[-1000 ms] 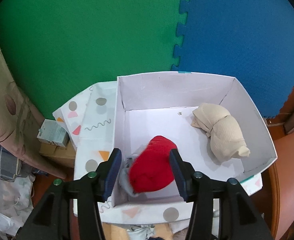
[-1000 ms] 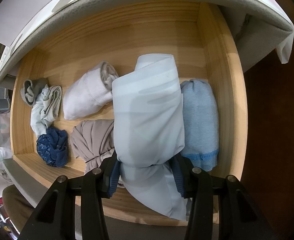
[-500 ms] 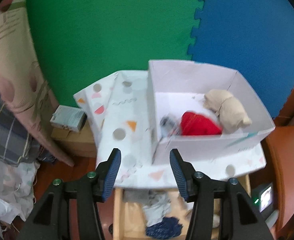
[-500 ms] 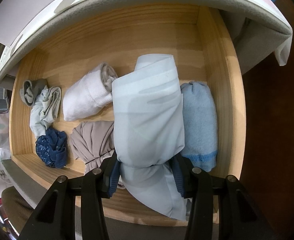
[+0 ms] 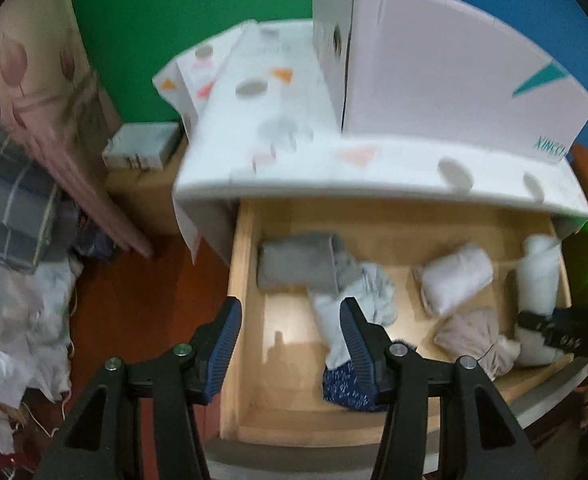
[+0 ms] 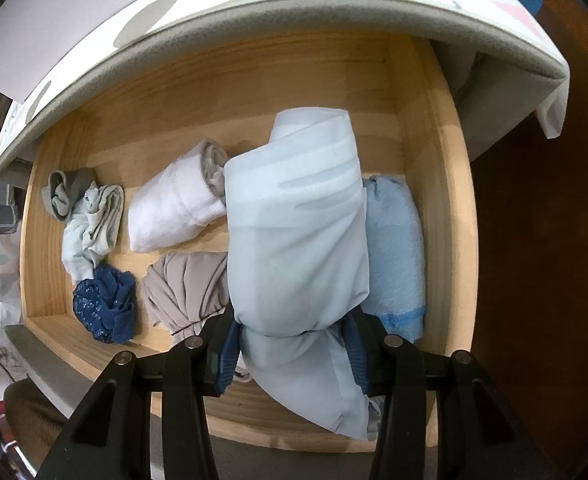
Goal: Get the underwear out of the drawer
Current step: 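Lift the pale grey-blue rolled underwear with the right tool while the left tool returns to the drawer, then carry the pale rolled underwear into the white box and open the right tool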
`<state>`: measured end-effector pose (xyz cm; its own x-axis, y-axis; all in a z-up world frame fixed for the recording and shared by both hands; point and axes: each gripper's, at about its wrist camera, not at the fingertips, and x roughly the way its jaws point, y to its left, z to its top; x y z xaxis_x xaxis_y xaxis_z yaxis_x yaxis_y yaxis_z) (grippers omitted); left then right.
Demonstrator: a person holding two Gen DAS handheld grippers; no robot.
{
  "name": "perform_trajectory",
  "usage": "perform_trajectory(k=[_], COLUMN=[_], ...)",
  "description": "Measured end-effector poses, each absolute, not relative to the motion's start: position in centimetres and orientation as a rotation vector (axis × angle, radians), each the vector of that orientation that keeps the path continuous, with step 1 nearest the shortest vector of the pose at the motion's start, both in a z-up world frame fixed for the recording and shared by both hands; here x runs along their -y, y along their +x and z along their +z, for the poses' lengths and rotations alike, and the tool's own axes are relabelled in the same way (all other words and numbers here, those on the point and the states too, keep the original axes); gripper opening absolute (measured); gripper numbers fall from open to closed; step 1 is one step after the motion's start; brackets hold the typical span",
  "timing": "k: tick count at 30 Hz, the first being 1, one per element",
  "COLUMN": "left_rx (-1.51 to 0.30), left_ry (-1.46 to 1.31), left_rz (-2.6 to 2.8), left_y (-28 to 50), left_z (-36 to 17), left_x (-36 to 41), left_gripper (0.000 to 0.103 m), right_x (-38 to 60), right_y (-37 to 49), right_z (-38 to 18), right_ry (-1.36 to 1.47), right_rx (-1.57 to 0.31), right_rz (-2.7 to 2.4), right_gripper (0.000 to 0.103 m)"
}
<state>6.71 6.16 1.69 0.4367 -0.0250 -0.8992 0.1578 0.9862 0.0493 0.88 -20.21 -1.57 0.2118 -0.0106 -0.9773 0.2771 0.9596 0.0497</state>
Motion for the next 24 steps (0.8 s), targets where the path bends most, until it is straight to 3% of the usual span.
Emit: perform_trajectory(k=[13,24], left_rx=[-1.162,-1.138], left_ry=[-0.003,0.082], left_rz=[-0.053,-0.041], left_y=[6.8,6.5], left_z=[-1.2,-1.0], left_x=[-8.6,-7.1], left_gripper=[0.052,0.052], right_x=[20.0,18.4], right_y=[0.5,1.1], right_z=[1.2,5.6], right_ry=[0.200,0.195], right_rx=[-1.235,-1.212], right_rz=[-0.197,-0.153], right_gripper=[0.042,0.042])
